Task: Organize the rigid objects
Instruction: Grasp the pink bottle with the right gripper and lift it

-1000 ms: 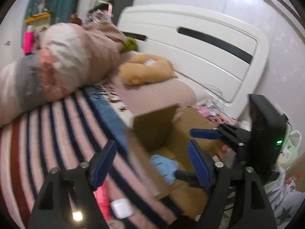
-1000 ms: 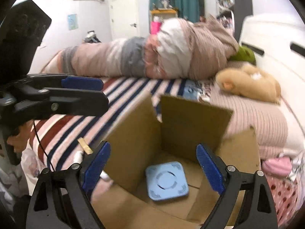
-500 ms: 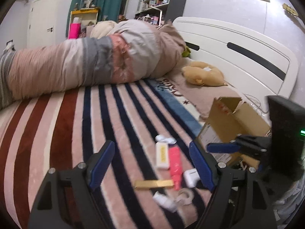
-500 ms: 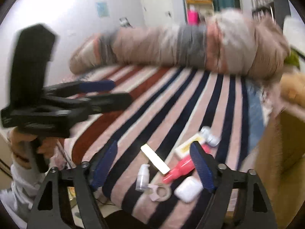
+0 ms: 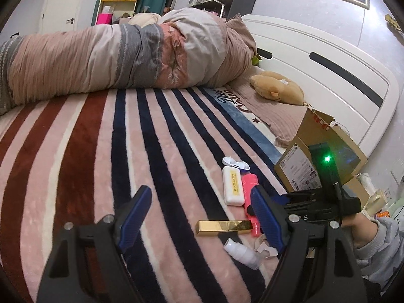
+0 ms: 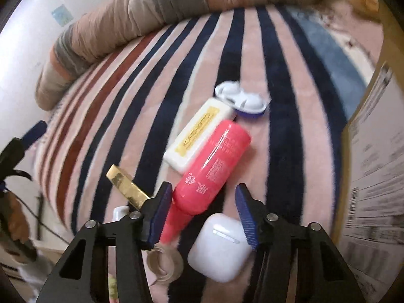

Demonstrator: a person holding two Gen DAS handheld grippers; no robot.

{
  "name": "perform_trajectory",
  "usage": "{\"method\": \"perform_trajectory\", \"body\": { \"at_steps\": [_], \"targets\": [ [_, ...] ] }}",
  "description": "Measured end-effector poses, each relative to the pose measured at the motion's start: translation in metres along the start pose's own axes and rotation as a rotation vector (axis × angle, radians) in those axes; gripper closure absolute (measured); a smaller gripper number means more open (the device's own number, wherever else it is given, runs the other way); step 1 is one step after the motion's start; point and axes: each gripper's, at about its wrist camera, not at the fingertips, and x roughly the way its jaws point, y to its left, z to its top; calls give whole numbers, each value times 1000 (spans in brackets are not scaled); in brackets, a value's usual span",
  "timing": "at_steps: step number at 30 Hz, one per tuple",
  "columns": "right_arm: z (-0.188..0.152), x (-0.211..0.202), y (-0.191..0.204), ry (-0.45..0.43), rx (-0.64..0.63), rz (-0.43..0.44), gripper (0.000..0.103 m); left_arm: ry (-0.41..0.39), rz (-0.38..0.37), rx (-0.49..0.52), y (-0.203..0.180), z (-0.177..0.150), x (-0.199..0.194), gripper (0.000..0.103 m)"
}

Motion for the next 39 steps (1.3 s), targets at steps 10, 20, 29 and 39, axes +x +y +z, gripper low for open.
{"method": "perform_trajectory", "body": {
  "at_steps": [10, 20, 29, 39],
  "targets": [
    [6, 4, 2, -45, -5, -20, 70, 24, -10, -14, 0, -3, 9, 25],
    [5, -17, 37, -131, -132, 18, 73, 34, -57, -34, -3, 0, 15, 25],
    [11, 8, 39, -48, -115, -59, 73, 51, -42, -42, 1, -4, 17, 25],
    [6, -2, 55, -147, -190, -80, 75, 76, -50, -48, 0, -4, 25, 25]
  ]
}}
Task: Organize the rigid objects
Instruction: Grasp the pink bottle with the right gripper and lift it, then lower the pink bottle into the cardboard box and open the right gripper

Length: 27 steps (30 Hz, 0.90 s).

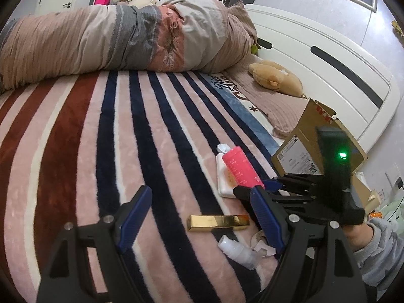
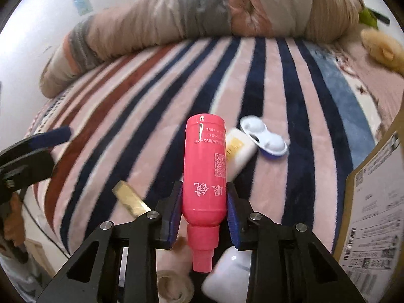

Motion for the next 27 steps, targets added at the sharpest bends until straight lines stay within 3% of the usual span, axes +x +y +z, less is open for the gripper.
{"method": "perform_trajectory", "body": {
  "at_steps": [8, 12, 13, 14, 16, 17, 21, 27],
  "targets": [
    [9, -71, 46, -162, -149, 163, 76, -60, -202, 17, -37, 25, -20, 25],
    [5, -112, 50, -245, -177, 194, 76, -75, -202, 33, -69, 42, -28, 26],
    [4, -124, 50, -267, -185, 206, 76, -87, -206, 34, -78, 46, -31, 30],
    [4, -134, 48, -289, -193, 210, 76, -102, -225, 42, -88, 51, -35, 43],
    [2, -153, 38, -327, -198, 196, 76, -121, -253, 68, -110, 60, -39, 63],
    [1, -162, 31, -343, -192, 188, 76, -128, -258, 83, -121, 65, -39, 68],
    [-7, -190, -7, -396, -151, 159, 75, -141, -245, 187, -179, 77, -32, 70],
    [-27, -223, -73, -436, -36, 119, 75, -94, -266, 327, -260, 86, 1, 71]
  ]
}}
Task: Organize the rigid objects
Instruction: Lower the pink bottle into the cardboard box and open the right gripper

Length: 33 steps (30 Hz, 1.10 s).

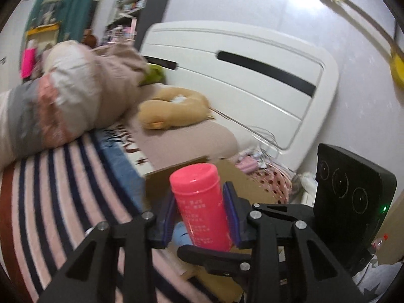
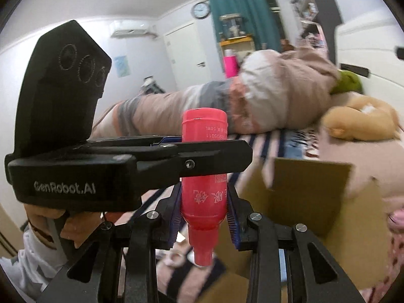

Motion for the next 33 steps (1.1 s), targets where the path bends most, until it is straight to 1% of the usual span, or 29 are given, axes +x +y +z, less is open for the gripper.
{"method": "perform_trajectory", "body": {
  "at_steps": [4, 7, 11, 15, 18, 19, 20, 21, 22, 23, 25, 26, 29, 33],
  "targets": [
    [-8, -15, -35, 0, 26, -89, 75, 58, -32, 31, -18, 8, 42, 71],
    [-16, -12, -57, 32, 49, -140, 75, 116, -39, 50, -27, 6, 69, 71],
    [-33, -8, -74, 88, 57, -230, 75, 196, -46, 69, -32, -2, 100, 71],
    [-44, -6, -87, 132, 67, -273, 75, 248, -63, 70, -34, -6, 121, 71],
    [-47, -7, -92, 151, 67, -297, 75, 264, -51, 76, -36, -7, 129, 68],
    [-47, -7, -91, 155, 65, -301, 75, 267, -42, 78, -36, -8, 129, 65],
    [-47, -7, -91, 157, 64, -299, 75, 269, -29, 81, -35, -8, 130, 58],
    [-46, -4, -93, 158, 62, -296, 75, 269, -17, 84, -35, -8, 129, 55],
    [-46, -3, -93, 160, 62, -295, 74, 270, -10, 86, -34, -9, 128, 48],
    [-45, -4, -93, 161, 60, -295, 72, 268, -4, 87, -34, -9, 126, 43],
    [-42, -1, -93, 160, 56, -297, 58, 257, -5, 79, -32, -7, 119, 39],
    [-42, -2, -91, 159, 55, -298, 56, 252, -6, 71, -30, -5, 115, 37],
    [-41, -7, -87, 152, 51, -298, 53, 230, -12, 54, -25, -1, 96, 37],
    [-32, -16, -78, 127, 70, -258, 49, 174, -6, 41, -16, 2, 61, 36]
  ]
}}
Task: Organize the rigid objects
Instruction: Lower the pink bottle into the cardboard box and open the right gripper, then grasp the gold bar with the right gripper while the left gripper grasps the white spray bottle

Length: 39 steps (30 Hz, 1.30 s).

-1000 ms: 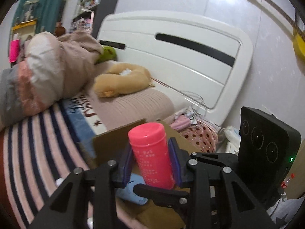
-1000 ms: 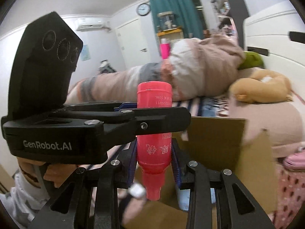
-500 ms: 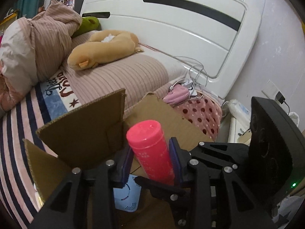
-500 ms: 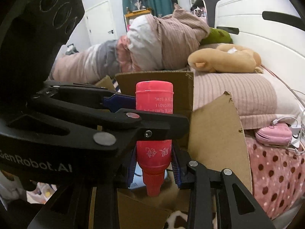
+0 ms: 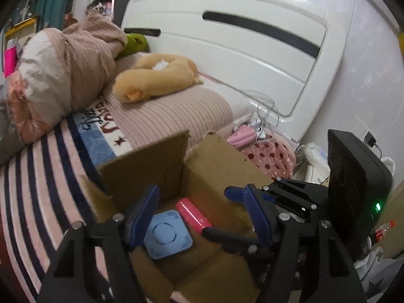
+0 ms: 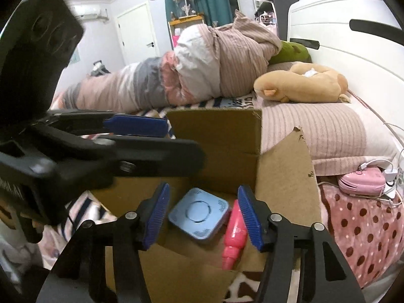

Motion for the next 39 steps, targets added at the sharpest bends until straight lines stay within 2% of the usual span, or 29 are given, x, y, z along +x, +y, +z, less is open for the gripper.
{"method": "perform_trajectory", "body": {
  "at_steps": [2, 4, 6, 9, 12, 17, 22, 26, 28, 30, 33, 35, 36, 39],
  "targets": [
    [4, -6, 8, -16, -10, 25, 49, -31, 17, -20, 9, -4, -22, 32],
    [7, -13, 20, -38, -25, 61, 49, -59, 65, -36, 19, -11, -43, 28],
    [10, -19, 35, -68, -42, 90, 49, -85, 118, -43, 31, -20, -64, 28],
    [16, -22, 67, -115, -104, 78, 49, -117, 182, -84, 57, -38, -96, 27],
    [20, -15, 96, -112, -137, 131, 49, -138, 243, -116, 84, -62, -120, 27],
    [19, 13, 154, -56, -215, 233, 49, -160, 322, -183, 131, -105, -145, 27],
    [4, 70, 202, 118, -269, 303, 49, -148, 368, -252, 178, -151, -149, 27],
    [-13, 124, 214, 258, -291, 295, 51, -104, 349, -333, 208, -188, -136, 27],
    [-26, 149, 214, 325, -302, 279, 55, -88, 331, -364, 216, -204, -128, 27],
    [-36, 170, 211, 379, -312, 260, 58, -64, 264, -401, 220, -224, -119, 27],
    [-43, 193, 206, 429, -323, 259, 63, -27, 143, -418, 212, -245, -101, 27],
    [-45, 205, 203, 441, -320, 268, 67, -7, 110, -410, 202, -254, -90, 27],
    [-47, 210, 201, 444, -314, 274, 75, -3, 92, -407, 198, -257, -85, 27],
    [-44, 215, 193, 421, -250, 290, 77, 13, 43, -403, 187, -263, -73, 28]
  ]
}}
